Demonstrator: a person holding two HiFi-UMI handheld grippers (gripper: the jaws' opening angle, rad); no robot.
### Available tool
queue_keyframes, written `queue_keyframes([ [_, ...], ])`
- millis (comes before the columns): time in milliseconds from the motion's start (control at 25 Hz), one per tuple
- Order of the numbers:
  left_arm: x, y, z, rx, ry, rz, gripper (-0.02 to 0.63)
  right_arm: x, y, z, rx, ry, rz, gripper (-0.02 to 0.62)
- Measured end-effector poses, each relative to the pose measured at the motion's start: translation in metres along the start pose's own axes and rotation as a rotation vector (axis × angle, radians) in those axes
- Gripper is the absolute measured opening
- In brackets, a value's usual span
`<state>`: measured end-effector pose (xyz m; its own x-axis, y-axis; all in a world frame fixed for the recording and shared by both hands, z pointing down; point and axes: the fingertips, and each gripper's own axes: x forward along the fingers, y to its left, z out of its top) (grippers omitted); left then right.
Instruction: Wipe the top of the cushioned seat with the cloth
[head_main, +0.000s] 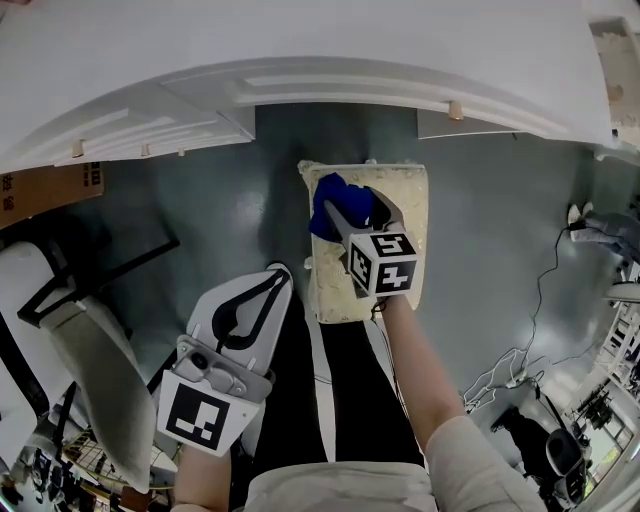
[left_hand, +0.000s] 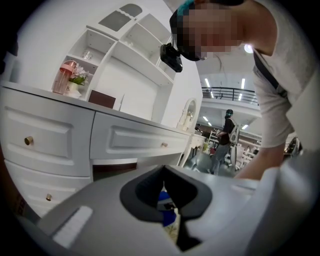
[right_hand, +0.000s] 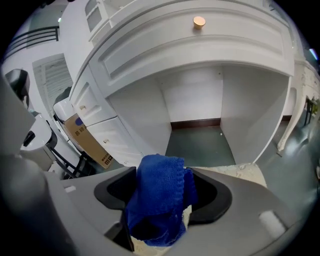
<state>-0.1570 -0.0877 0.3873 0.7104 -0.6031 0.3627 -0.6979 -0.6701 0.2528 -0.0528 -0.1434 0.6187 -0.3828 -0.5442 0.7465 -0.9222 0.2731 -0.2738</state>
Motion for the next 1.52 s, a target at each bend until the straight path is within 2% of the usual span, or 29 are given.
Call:
queue_keyframes([
  [120, 0.004, -0.002, 0.001, -0.002, 0.001, -0.005, 0.000, 0.005, 0.004, -0.002, -0.063, 0.025, -0.008, 0.299],
  [240, 0.007, -0.003, 0.001, -0.002, 0.002, -0.008, 0.000, 0.016, 0.014, -0.015, -0.110, 0.090, 0.021, 0.211],
  [320, 0.008, -0.003, 0.001, 0.000, 0.006, -0.008, 0.000, 0.022, 0.017, -0.020, -0.138, 0.114, 0.031, 0.175],
  [560, 0.011, -0.002, 0.002, 0.003, 0.011, 0.001, 0.000, 0.024, 0.015, -0.021, -0.208, 0.138, 0.042, 0.155],
  [1000, 0.022, -0.012, 0.002, 0.016, 0.019, -0.002, 0.000, 0.019, -0.001, -0.020, -0.191, 0.126, 0.055, 0.143],
  [1520, 0.052, -0.049, 0.003, 0.006, 0.018, -0.013, 0.000, -0.013, -0.082, -0.026, -0.122, 0.127, -0.004, 0.141],
])
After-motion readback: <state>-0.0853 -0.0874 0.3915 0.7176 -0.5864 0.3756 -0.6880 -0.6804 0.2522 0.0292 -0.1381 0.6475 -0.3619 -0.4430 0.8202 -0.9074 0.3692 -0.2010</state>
